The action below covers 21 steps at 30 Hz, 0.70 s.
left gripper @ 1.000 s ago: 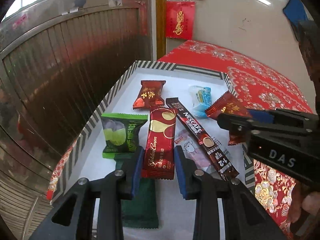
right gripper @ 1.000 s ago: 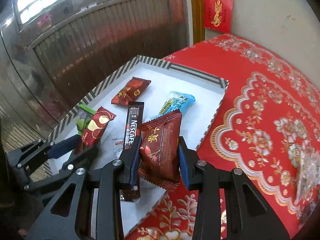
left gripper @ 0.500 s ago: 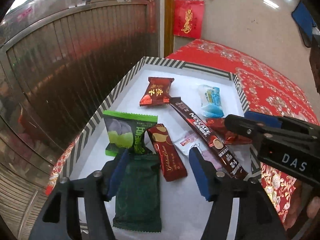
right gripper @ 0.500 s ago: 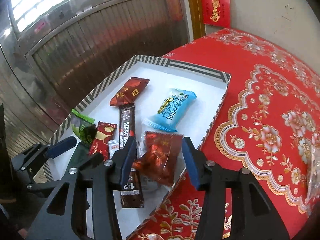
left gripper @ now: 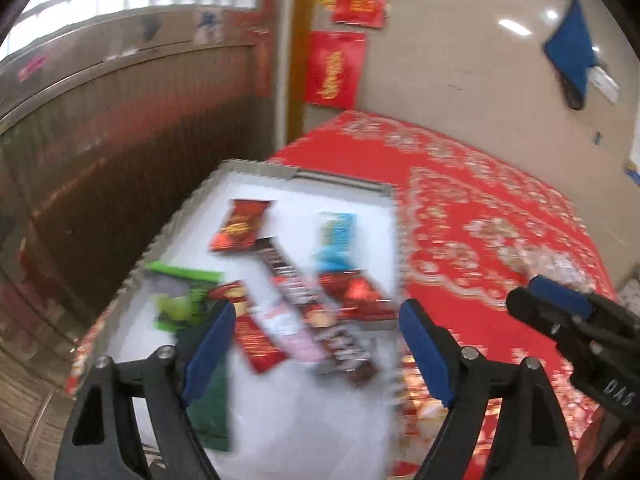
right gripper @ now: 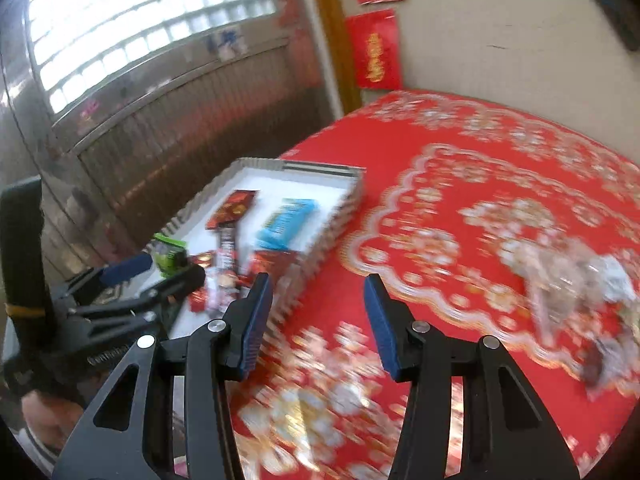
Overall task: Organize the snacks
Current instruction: 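Carry both candies into the white tray and open both tools, then move both tools back toward the clear nut bags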
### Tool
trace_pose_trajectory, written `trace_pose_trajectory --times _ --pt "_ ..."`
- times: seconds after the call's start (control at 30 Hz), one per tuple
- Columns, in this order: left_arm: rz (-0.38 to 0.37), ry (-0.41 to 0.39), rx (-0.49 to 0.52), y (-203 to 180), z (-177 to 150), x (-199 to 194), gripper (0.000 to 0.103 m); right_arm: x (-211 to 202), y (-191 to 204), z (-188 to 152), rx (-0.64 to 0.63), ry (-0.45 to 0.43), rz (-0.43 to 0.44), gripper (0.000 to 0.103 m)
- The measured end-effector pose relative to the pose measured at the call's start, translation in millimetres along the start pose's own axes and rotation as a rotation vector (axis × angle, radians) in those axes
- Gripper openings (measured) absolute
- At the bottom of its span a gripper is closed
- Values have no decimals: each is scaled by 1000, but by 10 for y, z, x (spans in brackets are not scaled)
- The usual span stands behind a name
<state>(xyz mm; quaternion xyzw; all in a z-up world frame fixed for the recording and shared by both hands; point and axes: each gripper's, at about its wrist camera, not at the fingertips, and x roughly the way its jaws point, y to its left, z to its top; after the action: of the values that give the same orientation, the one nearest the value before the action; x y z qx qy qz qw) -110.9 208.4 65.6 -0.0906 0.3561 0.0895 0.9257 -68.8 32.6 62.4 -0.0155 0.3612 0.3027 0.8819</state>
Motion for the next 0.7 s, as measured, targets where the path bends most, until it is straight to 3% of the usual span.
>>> trace_pose_trajectory --times 0.4,0.7 --pt "-181 60 137 -1059 11 70 86 -723 -808 -276 137 -70 -130 47" --pt "-206 112 210 -1564 -53 188 87 -972 -1200 -398 208 -107 -155 47"
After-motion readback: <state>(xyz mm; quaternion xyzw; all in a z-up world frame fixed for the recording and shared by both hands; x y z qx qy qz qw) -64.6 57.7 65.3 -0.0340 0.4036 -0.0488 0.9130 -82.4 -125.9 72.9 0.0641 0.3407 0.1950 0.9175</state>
